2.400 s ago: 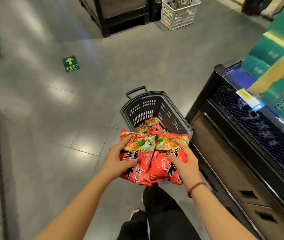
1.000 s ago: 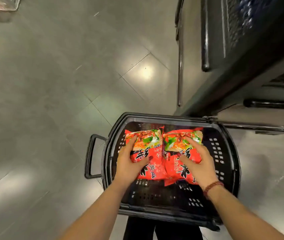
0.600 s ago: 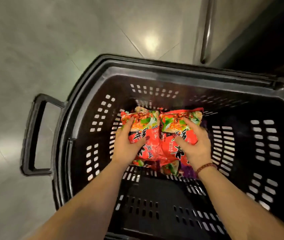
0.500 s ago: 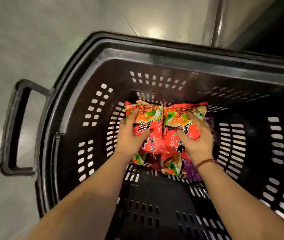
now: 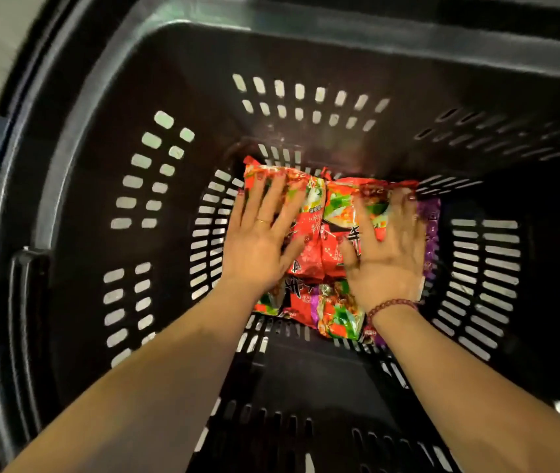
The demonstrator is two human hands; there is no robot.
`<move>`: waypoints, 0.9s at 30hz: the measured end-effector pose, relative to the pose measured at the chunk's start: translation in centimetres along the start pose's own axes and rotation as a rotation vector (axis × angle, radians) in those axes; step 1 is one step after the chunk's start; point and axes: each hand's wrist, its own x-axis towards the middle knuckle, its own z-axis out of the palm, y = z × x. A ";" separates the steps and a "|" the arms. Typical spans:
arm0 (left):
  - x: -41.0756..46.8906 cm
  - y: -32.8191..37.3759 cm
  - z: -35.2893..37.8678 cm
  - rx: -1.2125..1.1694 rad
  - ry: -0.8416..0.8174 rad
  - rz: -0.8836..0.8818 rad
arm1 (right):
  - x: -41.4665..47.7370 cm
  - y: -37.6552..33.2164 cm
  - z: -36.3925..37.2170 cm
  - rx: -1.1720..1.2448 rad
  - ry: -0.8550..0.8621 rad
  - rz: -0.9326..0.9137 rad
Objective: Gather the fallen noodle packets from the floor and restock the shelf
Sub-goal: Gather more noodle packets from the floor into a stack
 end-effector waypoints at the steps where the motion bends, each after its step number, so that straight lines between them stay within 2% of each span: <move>1: 0.3 -0.1 0.3 0.044 -0.054 0.046 | 0.2 0.0 0.3 -0.035 -0.040 -0.047; 3: 1.0 -0.2 0.7 0.120 -0.212 0.063 | 0.6 0.3 0.9 -0.098 -0.144 -0.106; 5: 1.3 -0.6 1.2 0.160 -0.323 0.042 | 1.0 0.6 1.7 -0.119 -0.170 -0.109; 7: 1.3 -0.6 1.4 0.148 -0.296 0.027 | 1.1 0.7 1.8 -0.119 -0.125 -0.109; 11: 0.9 0.3 -0.1 0.149 -0.339 0.005 | 0.5 0.5 0.2 -0.106 -0.189 -0.100; 13: 0.7 0.9 -2.2 0.089 -0.287 0.022 | -0.1 0.1 -2.2 -0.024 -0.128 -0.064; 18: -1.1 3.8 -10.5 -0.059 -0.176 0.061 | -3.6 -0.9 -11.0 0.107 -0.032 -0.081; 21: -2.6 6.3 -17.1 -0.127 -0.136 0.073 | -6.0 -1.3 -17.5 0.121 -0.043 -0.074; 27: -7.0 12.4 -33.0 -0.222 -0.144 0.128 | -13.6 -1.6 -32.6 0.157 -0.006 0.079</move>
